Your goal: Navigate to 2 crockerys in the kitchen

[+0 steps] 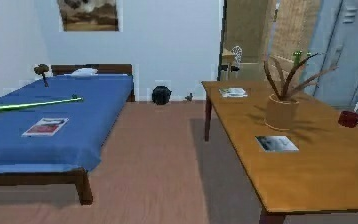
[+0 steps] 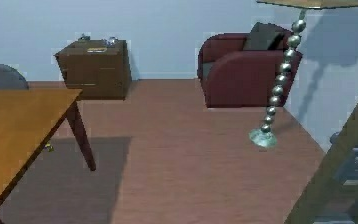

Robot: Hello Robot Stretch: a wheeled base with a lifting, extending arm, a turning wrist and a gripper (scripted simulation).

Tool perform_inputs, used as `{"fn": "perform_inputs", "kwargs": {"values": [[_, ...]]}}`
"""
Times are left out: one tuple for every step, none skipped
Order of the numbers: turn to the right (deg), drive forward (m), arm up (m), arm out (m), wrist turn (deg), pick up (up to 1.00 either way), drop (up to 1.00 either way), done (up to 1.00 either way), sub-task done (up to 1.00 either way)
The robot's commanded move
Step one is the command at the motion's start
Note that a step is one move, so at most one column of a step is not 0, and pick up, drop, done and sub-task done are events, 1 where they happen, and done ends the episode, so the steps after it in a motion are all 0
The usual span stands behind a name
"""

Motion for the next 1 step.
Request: {"fn": "perform_inputs", "kwargs": {"values": [[0.0,0.4,0.0,0.0,0.0,0.0,0.0,0.0,0.0]]}}
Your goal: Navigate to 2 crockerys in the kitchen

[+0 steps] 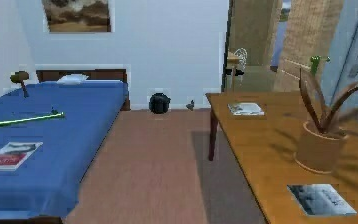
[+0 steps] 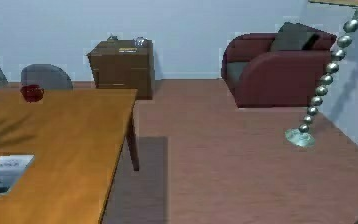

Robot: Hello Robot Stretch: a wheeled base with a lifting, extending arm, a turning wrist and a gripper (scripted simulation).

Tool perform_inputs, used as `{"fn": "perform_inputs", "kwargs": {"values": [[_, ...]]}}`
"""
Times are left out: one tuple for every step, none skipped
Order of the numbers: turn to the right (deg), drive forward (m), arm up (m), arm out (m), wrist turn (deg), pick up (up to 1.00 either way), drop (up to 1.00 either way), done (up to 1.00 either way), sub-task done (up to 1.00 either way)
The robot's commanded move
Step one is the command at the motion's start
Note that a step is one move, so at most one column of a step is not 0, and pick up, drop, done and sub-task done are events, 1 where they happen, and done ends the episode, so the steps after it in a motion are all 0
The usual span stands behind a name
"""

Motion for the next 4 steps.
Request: {"fn": "perform_inputs", "kwargs": {"values": [[0.0,1.0,0.0,0.0,0.0,0.0,0.0,0.0,0.0],[-3.0,0.0,0.0,0.0,0.0,0.0,0.0,0.0,0.0],[0.0,1.0,0.0,0.0,0.0,0.0,0.0,0.0,0.0],[-12.0,0.0,0.0,0.0,0.0,0.0,0.0,0.0,0.0]]}}
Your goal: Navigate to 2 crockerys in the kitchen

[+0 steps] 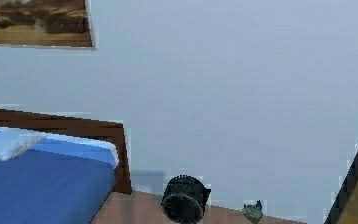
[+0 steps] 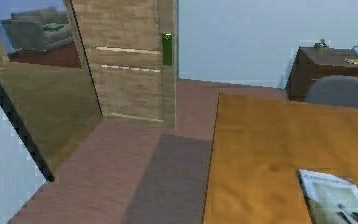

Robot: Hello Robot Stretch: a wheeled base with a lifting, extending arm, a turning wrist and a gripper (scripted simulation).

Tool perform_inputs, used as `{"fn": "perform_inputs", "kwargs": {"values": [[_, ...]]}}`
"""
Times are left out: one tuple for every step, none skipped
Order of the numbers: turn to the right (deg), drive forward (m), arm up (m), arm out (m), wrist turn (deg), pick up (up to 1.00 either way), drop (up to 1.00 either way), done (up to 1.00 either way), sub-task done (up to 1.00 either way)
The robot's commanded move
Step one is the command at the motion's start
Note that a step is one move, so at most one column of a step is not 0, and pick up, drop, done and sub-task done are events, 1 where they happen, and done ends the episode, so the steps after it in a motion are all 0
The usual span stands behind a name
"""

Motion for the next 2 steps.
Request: {"fn": "perform_inputs", "kwargs": {"values": [[0.0,0.15,0.0,0.0,0.0,0.0,0.0,0.0,0.0],[45.0,0.0,0.0,0.0,0.0,0.0,0.0,0.0,0.0]]}}
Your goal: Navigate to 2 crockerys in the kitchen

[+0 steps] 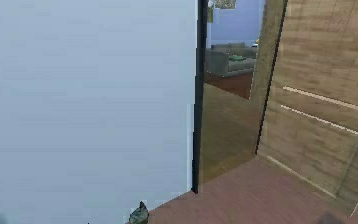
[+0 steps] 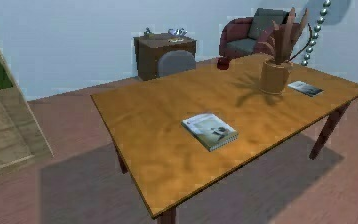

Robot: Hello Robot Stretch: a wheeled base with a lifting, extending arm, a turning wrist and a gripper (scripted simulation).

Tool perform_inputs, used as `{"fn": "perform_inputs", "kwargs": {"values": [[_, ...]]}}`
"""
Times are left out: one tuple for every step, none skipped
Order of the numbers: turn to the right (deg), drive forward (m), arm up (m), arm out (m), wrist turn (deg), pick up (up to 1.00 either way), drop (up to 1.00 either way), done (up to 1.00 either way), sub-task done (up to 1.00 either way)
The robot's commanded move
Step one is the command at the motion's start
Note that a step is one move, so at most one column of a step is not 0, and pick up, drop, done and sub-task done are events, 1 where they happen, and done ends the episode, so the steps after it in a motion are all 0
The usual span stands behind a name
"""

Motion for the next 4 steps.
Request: {"fn": "perform_inputs", "kwargs": {"values": [[12.0,0.0,0.0,0.0,0.0,0.0,0.0,0.0,0.0],[0.0,0.25,0.0,0.0,0.0,0.0,0.0,0.0,0.0],[9.0,0.0,0.0,0.0,0.0,0.0,0.0,0.0,0.0],[0.0,0.85,0.0,0.0,0.0,0.0,0.0,0.0,0.0]]}}
